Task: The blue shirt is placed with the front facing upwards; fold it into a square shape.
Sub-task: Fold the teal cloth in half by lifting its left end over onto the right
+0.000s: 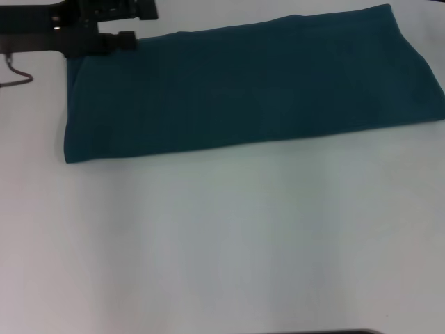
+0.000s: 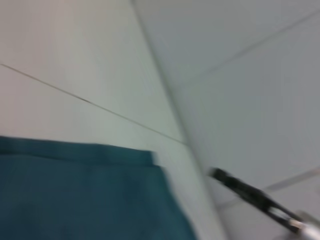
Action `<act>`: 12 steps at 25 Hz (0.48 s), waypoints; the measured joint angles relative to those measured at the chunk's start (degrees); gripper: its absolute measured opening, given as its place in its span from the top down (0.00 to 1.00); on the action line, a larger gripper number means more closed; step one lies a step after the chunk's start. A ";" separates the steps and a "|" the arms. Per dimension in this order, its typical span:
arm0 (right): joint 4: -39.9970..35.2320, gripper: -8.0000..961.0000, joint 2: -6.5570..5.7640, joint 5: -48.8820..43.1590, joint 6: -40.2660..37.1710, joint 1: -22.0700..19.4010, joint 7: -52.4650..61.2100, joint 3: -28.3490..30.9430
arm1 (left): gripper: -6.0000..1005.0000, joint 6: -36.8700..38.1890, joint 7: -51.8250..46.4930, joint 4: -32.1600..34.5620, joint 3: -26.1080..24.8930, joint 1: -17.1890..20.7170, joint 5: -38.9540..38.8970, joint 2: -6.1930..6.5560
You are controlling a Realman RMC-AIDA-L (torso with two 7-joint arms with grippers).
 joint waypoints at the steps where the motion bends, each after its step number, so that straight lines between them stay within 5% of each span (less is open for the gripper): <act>1: 0.02 0.24 -0.09 -0.01 0.04 0.06 -0.04 0.00 | 0.12 -0.88 -1.69 -2.26 -0.09 0.59 1.92 -0.21; 6: 0.59 0.24 -0.38 -0.08 0.48 0.29 -0.07 0.06 | 0.13 -5.29 -9.09 -12.04 1.21 3.29 16.40 -2.27; 12: 0.61 0.28 -0.43 -0.10 0.71 0.31 -0.07 0.17 | 0.13 -4.48 -11.56 -11.73 0.41 2.66 16.99 -2.03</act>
